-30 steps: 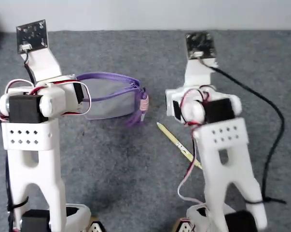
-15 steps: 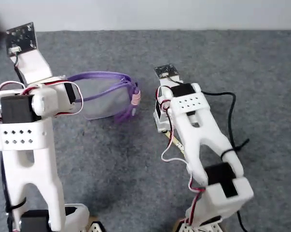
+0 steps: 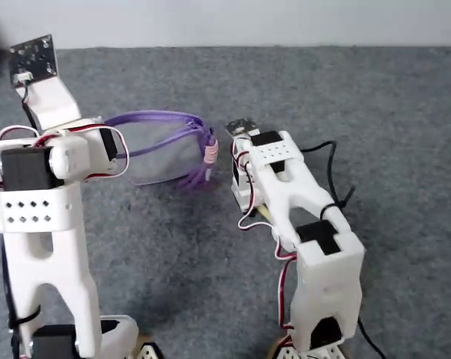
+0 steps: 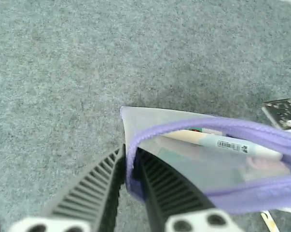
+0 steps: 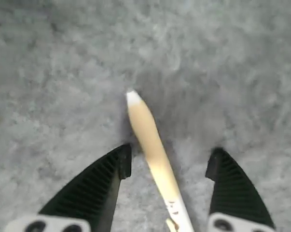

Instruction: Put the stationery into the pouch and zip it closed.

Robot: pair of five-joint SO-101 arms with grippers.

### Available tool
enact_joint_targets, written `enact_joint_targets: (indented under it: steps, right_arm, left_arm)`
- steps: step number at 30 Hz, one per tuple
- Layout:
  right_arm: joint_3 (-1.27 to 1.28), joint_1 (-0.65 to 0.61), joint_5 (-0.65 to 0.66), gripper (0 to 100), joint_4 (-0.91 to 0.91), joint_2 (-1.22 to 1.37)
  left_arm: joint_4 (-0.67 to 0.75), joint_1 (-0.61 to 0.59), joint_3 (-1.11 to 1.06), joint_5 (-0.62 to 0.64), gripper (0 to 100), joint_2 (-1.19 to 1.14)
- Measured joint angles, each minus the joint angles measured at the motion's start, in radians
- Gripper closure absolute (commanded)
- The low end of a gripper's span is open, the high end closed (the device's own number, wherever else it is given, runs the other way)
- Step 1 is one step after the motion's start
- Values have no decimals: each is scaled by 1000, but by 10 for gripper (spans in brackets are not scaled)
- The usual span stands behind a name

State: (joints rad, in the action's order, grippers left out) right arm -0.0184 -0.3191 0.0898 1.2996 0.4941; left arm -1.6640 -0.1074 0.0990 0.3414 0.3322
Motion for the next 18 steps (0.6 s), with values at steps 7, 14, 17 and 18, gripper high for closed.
enact_joint_targets:
  steps: [7, 14, 17, 18]
  right_arm:
    - [-51, 40, 2, 983, 2, 29]
    - [-49, 31, 2, 991, 43, -26]
    - [-49, 35, 3, 991, 110, -123]
    - [-49, 37, 3, 991, 138, -161]
  left_arm:
    - [0, 0, 0, 0, 987, 0]
    - [0, 0, 0, 0, 987, 0]
    - [0, 0, 0, 0, 987, 0]
    - [0, 0, 0, 0, 987, 0]
